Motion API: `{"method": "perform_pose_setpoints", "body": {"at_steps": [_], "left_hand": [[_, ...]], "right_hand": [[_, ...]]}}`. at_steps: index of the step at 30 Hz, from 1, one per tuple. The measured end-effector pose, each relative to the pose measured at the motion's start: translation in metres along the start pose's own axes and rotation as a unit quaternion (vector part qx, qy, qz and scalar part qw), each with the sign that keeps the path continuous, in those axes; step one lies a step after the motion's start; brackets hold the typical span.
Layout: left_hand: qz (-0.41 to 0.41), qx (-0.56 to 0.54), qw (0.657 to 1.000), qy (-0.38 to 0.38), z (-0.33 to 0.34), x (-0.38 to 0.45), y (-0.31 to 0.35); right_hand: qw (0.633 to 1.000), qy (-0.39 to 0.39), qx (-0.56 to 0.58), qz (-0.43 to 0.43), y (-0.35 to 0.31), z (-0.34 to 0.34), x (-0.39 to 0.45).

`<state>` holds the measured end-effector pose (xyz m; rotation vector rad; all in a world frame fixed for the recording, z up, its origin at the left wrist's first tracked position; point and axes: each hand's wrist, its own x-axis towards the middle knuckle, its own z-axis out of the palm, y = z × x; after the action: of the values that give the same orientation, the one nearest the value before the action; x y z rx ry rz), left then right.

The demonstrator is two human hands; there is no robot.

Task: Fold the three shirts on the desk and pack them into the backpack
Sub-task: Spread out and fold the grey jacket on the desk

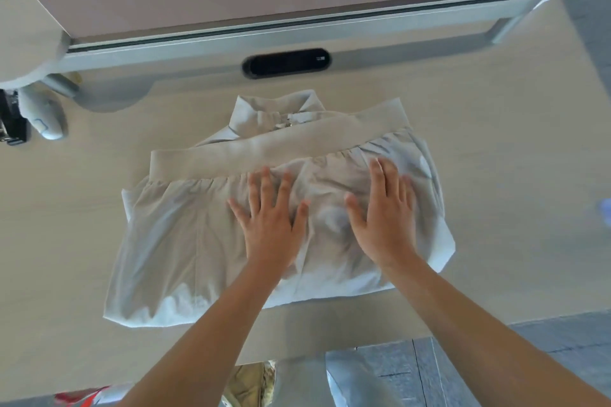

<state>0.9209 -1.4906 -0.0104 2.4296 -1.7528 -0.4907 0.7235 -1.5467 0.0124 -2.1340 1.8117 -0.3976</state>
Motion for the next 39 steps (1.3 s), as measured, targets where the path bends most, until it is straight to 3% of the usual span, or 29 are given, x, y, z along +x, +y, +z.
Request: {"method": "perform_pose_setpoints", "body": {"at_steps": [2,6,9,16,21,28,39], "left_hand": [[0.006,0.019,1.000,-0.020,0.009,-0.005,0.014],[-0.017,0.064,0.997,-0.034,0.028,-0.007,0.022],[-0.019,0.074,0.997,-0.015,0.035,-0.007,0.023],[-0.017,0.084,0.996,0.004,0.039,-0.008,0.025],[-0.014,0.087,0.996,0.015,0.040,-0.009,0.024],[-0.010,0.089,0.996,0.026,0.043,-0.008,0.022],[-0.008,0.083,0.996,0.025,0.043,-0.009,0.021]], "right_hand": [[0.998,0.035,-0.055,0.012,0.024,-0.020,-0.005],[0.989,-0.044,-0.071,0.122,0.072,-0.028,-0.012],[0.984,-0.079,-0.001,0.160,0.090,-0.016,-0.016],[0.972,-0.061,0.151,0.170,0.083,-0.021,-0.006],[0.934,-0.084,0.279,0.206,0.073,-0.034,-0.003],[0.884,-0.089,0.366,0.278,0.071,-0.039,0.011],[0.919,-0.074,0.343,0.181,0.064,-0.044,0.007]]}}
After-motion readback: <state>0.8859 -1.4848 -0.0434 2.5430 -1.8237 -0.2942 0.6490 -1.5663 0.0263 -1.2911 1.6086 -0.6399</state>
